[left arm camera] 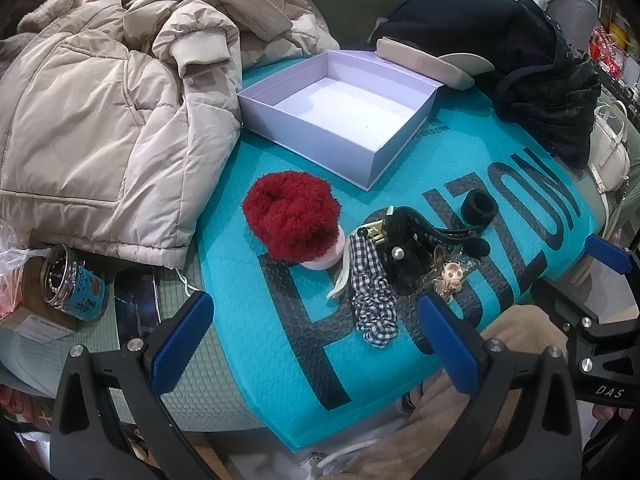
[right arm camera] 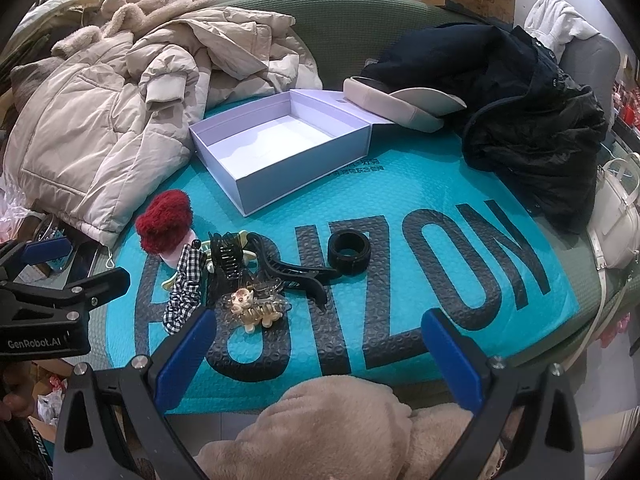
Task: Organize objects
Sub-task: 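Move both tools toward the gingham scrunchie and gold flower clip, then grasp the gingham scrunchie with the left tool while the right tool grasps the gold flower clip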
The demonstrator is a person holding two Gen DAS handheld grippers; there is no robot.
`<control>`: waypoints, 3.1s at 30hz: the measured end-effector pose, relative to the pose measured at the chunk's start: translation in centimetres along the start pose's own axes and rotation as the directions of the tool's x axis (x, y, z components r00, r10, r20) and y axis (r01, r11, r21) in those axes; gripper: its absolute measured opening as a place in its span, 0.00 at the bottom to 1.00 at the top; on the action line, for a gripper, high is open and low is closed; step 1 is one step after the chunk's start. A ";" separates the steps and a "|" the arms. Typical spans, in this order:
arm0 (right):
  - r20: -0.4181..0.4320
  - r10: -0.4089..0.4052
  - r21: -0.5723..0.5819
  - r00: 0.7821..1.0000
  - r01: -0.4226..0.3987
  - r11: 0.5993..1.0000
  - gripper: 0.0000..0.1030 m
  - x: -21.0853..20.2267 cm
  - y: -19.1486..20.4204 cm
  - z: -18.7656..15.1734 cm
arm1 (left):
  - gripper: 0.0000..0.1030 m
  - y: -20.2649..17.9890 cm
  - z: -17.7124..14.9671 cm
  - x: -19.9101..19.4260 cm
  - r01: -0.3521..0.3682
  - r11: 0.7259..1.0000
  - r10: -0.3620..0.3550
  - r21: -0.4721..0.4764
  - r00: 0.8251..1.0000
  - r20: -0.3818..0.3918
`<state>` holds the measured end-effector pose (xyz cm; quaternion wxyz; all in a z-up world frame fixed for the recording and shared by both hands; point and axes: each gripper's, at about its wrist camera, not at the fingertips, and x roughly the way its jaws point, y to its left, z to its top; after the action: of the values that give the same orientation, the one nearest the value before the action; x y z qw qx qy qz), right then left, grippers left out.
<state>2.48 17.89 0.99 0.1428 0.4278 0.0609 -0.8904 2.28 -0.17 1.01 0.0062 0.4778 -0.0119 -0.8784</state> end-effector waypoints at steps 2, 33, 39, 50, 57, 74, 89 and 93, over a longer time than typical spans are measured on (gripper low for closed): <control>0.000 0.001 -0.003 1.000 -0.001 1.000 0.99 0.0 0.1 0.0 | 0.99 0.0 -0.1 0.0 -0.001 1.000 0.001 0.001 1.000 -0.002; -0.001 0.014 -0.017 1.000 -0.014 1.000 0.99 -0.5 0.8 -0.6 | 0.99 0.5 -0.8 -0.5 0.006 1.000 -0.006 -0.006 1.000 -0.010; -0.002 0.020 -0.017 1.000 -0.020 1.000 0.99 -0.5 0.7 -0.8 | 0.99 0.5 -0.8 -0.6 0.006 1.000 -0.006 -0.008 1.000 -0.011; -0.031 0.054 -0.023 0.998 -0.054 0.998 0.99 1.1 0.6 -1.5 | 0.99 0.3 -1.4 1.1 0.027 0.999 -0.028 -0.022 0.999 -0.037; -0.052 0.085 -0.023 0.995 -0.087 0.996 0.97 2.5 0.7 -1.6 | 0.97 0.2 -1.5 3.2 0.071 0.997 -0.072 -0.032 0.996 -0.057; -0.062 0.151 -0.100 0.987 -0.157 0.983 0.82 6.2 2.0 -1.2 | 0.67 -0.5 -1.5 9.0 0.156 0.986 -0.163 -0.066 0.979 -0.124; -0.096 0.261 -0.083 0.961 -0.269 0.960 0.67 9.2 2.2 -0.8 | 0.46 -1.4 -1.5 10.6 0.195 0.979 -0.201 -0.055 0.970 -0.134; -0.118 0.263 -0.102 0.958 -0.275 0.956 0.59 9.6 2.8 -0.9 | 0.39 -1.6 -1.4 10.6 0.200 0.979 -0.205 -0.044 0.970 -0.130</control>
<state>-1.72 13.49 -7.00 0.2844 0.4683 0.0616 -0.8343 -2.28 1.20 -8.74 -0.0754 0.5342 0.0507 -0.8405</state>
